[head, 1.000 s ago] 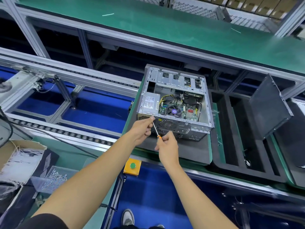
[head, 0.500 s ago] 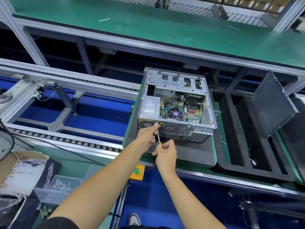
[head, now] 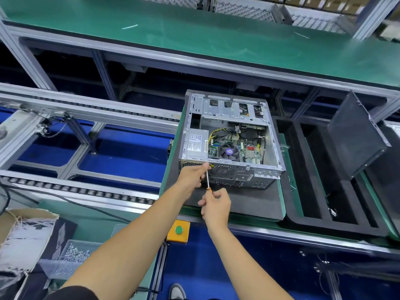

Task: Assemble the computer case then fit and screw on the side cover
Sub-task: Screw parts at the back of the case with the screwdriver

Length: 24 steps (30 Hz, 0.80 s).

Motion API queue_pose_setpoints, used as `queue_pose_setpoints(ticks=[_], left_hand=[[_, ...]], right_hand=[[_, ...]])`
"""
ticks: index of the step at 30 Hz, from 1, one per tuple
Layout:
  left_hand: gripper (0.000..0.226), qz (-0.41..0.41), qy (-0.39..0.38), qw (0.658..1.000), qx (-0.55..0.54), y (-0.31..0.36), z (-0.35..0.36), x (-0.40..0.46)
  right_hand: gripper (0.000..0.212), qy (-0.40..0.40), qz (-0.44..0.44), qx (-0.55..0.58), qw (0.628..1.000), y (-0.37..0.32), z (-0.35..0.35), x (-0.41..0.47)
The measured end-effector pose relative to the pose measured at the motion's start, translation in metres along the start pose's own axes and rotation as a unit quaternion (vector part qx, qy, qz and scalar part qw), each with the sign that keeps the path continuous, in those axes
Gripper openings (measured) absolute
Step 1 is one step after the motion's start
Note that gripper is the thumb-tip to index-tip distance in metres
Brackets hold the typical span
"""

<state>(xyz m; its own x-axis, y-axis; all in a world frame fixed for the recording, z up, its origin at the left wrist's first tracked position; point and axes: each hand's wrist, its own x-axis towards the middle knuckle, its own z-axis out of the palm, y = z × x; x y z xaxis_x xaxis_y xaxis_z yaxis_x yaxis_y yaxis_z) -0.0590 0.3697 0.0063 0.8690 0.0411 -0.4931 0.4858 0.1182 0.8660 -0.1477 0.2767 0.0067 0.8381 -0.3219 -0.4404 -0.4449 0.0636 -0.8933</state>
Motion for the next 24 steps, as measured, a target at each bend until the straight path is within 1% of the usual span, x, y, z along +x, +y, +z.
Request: queue_pose_setpoints(ticks=[6, 9, 14, 19, 24], left_hand=[[0.030, 0.028, 0.002, 0.998, 0.059, 0.002, -0.004, 0.000], [0.031, 0.054, 0.026, 0.994, 0.093, -0.002, -0.003, 0.000], [0.032, 0.074, 0.051, 0.993, 0.081, -0.008, 0.001, 0.002], [0.029, 0.098, 0.105, 0.984, 0.108, -0.013, 0.007, 0.002], [0.030, 0.095, 0.081, 0.985, 0.116, -0.010, 0.004, 0.000]], right_hand=[[0.014, 0.003, 0.005, 0.006, 1.000, 0.002, 0.004, 0.000], [0.014, 0.005, 0.003, 0.002, 1.000, 0.002, 0.003, 0.000], [0.015, 0.010, -0.003, -0.011, 1.000, 0.002, 0.004, 0.000], [0.016, 0.009, 0.000, -0.003, 1.000, 0.003, 0.005, 0.001], [0.017, 0.010, 0.006, -0.001, 1.000, 0.004, 0.004, 0.003]])
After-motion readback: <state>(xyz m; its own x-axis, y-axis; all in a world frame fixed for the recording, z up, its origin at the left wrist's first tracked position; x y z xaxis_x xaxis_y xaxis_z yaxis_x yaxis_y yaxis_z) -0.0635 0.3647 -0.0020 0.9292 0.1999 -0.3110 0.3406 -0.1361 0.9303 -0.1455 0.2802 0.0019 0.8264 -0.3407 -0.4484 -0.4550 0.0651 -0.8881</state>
